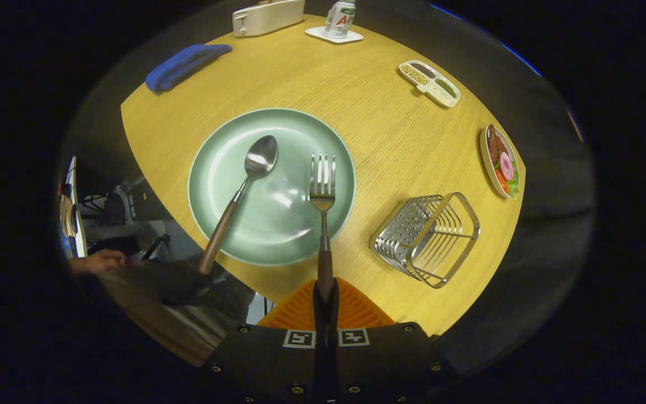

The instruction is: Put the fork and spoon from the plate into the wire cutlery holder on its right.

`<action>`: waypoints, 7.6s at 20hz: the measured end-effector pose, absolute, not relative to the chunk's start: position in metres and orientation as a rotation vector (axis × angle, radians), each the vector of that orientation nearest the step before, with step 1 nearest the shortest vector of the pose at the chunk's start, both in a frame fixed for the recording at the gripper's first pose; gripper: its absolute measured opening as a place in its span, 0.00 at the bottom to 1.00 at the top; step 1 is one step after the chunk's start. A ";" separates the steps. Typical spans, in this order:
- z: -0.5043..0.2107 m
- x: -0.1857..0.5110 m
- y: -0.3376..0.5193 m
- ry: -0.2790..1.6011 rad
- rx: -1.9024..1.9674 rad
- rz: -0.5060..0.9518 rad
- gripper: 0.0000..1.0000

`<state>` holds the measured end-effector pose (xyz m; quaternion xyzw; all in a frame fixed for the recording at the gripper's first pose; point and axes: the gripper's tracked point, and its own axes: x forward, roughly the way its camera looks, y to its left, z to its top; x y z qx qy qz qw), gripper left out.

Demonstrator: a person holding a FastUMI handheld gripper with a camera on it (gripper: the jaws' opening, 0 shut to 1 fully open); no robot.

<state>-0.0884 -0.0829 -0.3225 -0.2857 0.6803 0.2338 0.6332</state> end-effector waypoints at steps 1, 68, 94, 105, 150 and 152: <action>-0.313 -0.085 -0.092 1.553 -0.685 0.535 0.01; -0.271 -0.110 -0.040 1.763 -0.234 0.484 0.18; -0.383 -0.131 0.051 1.858 -0.152 0.489 0.18; -0.390 -0.118 0.030 1.812 -0.295 0.530 0.02; -0.308 -0.022 -0.194 2.175 -0.734 0.351 0.02; -0.310 -0.017 -0.190 2.188 -0.716 0.347 0.02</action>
